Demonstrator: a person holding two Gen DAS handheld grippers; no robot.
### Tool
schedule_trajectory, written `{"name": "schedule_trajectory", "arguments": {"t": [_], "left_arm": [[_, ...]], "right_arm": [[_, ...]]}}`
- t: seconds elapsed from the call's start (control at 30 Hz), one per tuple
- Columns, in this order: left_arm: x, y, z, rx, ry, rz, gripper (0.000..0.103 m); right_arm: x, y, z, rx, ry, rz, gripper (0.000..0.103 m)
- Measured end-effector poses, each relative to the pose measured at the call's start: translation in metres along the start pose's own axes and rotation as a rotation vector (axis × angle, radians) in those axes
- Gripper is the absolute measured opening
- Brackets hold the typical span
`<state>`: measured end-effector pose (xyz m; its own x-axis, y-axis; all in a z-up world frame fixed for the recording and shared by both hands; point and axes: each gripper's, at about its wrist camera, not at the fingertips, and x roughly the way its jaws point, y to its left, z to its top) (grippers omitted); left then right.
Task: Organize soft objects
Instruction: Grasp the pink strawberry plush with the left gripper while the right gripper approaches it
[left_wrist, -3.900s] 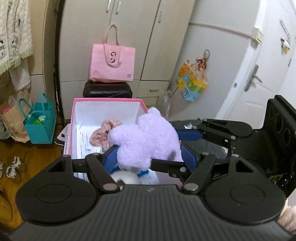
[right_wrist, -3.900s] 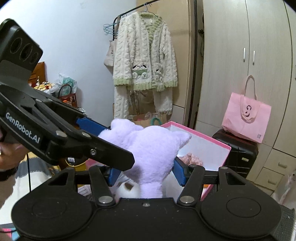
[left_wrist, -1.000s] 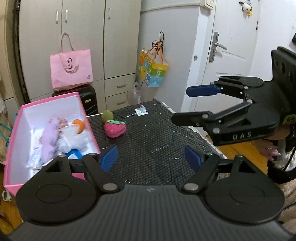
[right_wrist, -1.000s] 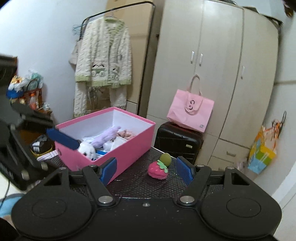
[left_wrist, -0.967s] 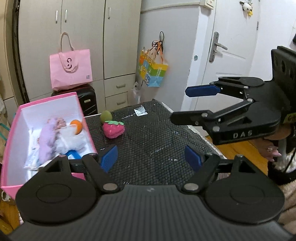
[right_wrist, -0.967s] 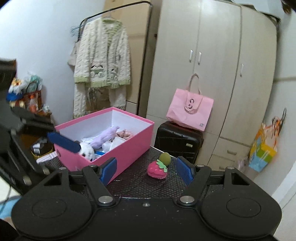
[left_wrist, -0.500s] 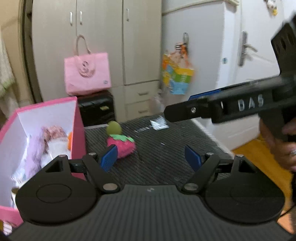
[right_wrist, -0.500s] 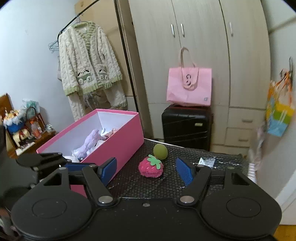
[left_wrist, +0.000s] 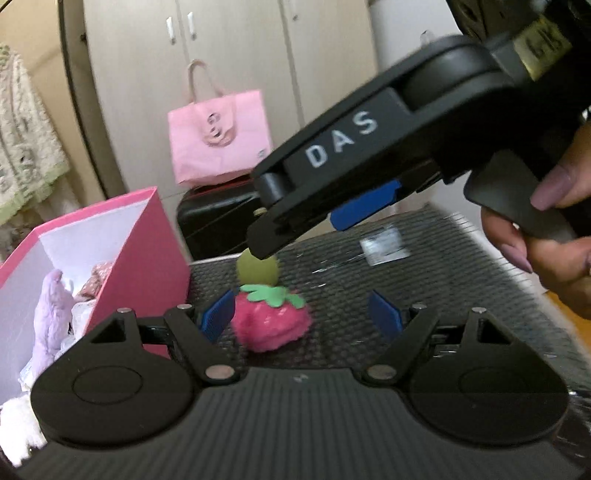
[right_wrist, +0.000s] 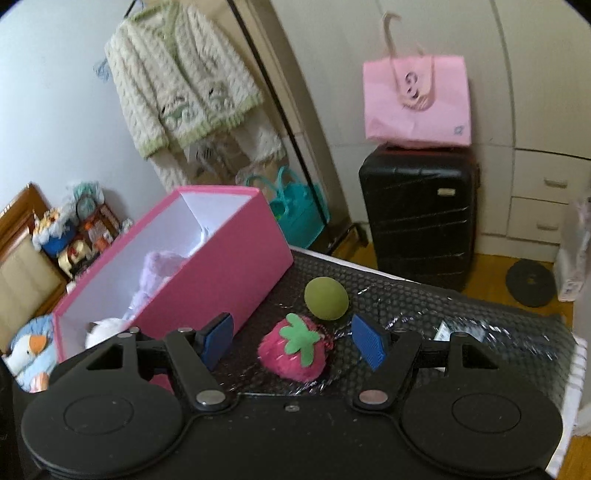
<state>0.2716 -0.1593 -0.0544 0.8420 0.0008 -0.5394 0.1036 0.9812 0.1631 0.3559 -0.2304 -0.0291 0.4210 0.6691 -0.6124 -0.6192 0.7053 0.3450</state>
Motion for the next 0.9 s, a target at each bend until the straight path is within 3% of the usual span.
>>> {"name": "schedule_trajectory", "arguments": {"t": [0.07, 0.2, 0.4, 0.6, 0.7, 0.77, 0.9], "left_arm": [[0.014, 0.002, -0.001, 0.012, 0.058, 0.021, 0.079], [0.033, 0.011, -0.005, -0.035, 0.102, 0.032, 0.079], [0.045, 0.020, -0.006, -0.112, 0.126, -0.036, 0.079], [0.056, 0.018, -0.013, -0.143, 0.130, -0.024, 0.079], [0.057, 0.023, -0.012, -0.185, 0.109, -0.036, 0.068], [0.056, 0.023, -0.012, -0.179, 0.093, -0.035, 0.054], [0.055, 0.024, -0.013, -0.181, 0.083, -0.052, 0.049]], "right_arm": [[0.019, -0.008, 0.004, 0.010, 0.025, 0.017, 0.075], [0.042, -0.024, 0.008, 0.043, 0.048, 0.044, 0.075], [0.068, -0.045, 0.013, 0.116, 0.056, 0.081, 0.075], [0.085, -0.045, 0.013, 0.082, 0.059, 0.091, 0.075], [0.089, -0.042, 0.010, 0.049, 0.056, 0.081, 0.064], [0.092, -0.041, 0.009, 0.031, 0.061, 0.076, 0.047], [0.087, -0.038, 0.007, 0.005, 0.052, 0.072, 0.045]]}}
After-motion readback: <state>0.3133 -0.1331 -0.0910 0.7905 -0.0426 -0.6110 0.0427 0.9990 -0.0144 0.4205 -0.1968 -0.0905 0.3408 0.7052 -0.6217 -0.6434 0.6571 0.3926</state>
